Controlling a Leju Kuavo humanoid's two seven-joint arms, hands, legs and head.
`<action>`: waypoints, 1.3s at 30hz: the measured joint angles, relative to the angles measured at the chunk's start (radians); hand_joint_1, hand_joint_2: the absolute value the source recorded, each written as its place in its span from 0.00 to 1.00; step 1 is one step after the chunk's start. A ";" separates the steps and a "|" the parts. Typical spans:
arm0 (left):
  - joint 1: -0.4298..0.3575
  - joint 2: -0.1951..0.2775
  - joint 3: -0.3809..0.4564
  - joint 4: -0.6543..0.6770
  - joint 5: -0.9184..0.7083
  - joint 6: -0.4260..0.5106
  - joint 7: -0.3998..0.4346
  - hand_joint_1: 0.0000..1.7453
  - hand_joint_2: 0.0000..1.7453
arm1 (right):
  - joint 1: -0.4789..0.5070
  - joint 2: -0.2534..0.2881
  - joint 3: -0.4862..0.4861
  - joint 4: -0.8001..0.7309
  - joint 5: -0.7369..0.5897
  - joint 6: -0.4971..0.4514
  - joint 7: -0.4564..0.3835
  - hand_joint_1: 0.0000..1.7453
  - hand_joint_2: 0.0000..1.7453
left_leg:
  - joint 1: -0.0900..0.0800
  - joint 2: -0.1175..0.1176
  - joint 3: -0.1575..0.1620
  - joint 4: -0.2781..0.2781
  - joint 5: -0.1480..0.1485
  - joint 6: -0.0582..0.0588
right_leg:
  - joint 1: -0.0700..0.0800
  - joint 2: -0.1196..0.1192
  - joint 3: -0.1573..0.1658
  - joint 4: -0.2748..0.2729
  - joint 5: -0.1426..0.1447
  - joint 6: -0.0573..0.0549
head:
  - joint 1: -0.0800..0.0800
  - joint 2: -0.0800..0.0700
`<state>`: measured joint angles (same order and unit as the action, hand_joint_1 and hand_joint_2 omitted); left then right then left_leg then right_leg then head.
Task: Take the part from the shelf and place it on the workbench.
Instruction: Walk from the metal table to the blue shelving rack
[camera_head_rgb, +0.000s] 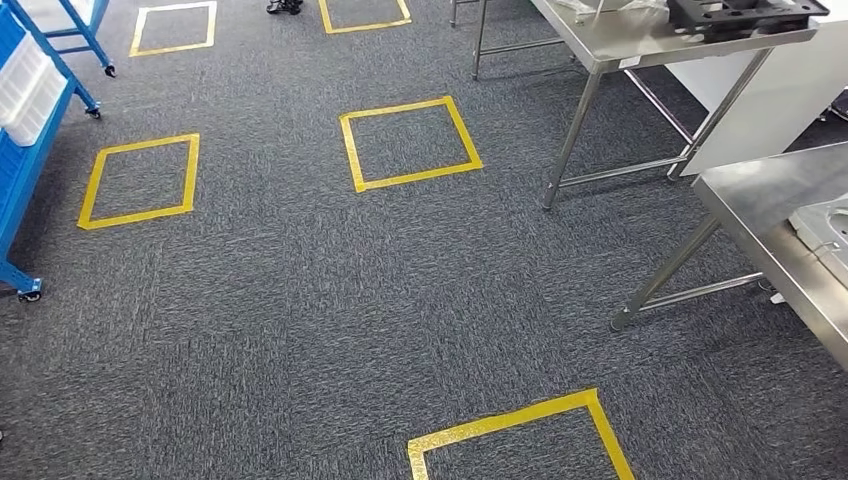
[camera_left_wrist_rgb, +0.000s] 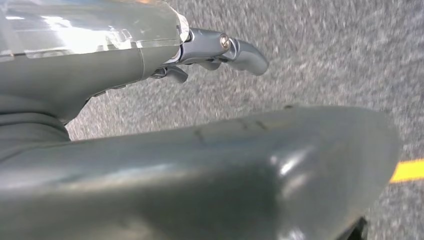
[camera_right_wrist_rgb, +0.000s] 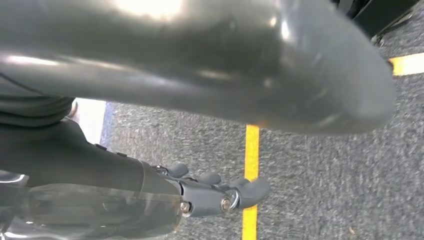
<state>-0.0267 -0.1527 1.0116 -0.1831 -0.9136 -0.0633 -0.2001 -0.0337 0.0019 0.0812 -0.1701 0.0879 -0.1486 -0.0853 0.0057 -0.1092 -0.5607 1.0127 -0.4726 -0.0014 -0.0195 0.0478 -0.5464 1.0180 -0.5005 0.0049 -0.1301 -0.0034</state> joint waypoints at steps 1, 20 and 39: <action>0.001 0.000 0.000 0.000 -0.001 0.000 0.000 0.00 0.00 | -0.001 0.000 0.001 0.000 0.000 0.001 0.001 0.00 0.00 | -0.001 0.011 -0.003 0.008 -0.006 -0.005 | -0.002 -0.011 0.004 -0.005 0.002 -0.006 | 0.000 0.000; -0.003 0.001 0.001 0.000 0.001 -0.002 0.010 0.00 0.00 | -0.006 -0.001 0.034 0.001 0.039 0.023 0.015 0.00 0.00 | -0.002 0.104 0.012 -0.018 0.008 0.025 | -0.001 -0.065 -0.048 0.174 -0.129 0.023 | 0.001 0.000; -0.006 0.002 0.009 0.000 0.009 0.003 0.010 0.00 0.00 | -0.002 -0.001 0.048 0.002 0.050 0.040 0.030 0.00 0.00 | 0.004 0.105 -0.108 0.241 -0.096 -0.030 | 0.011 -0.102 0.017 -0.007 -0.010 -0.037 | 0.000 0.000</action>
<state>-0.0322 -0.1509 1.0207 -0.1831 -0.9051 -0.0606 -0.1896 -0.0352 0.0011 0.1291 -0.1686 0.1380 -0.1082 -0.0550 0.0096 -0.0040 -0.6686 1.2541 -0.5686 -0.0310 -0.0084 -0.0544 -0.5290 1.0111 -0.5110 -0.0321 -0.1297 -0.0034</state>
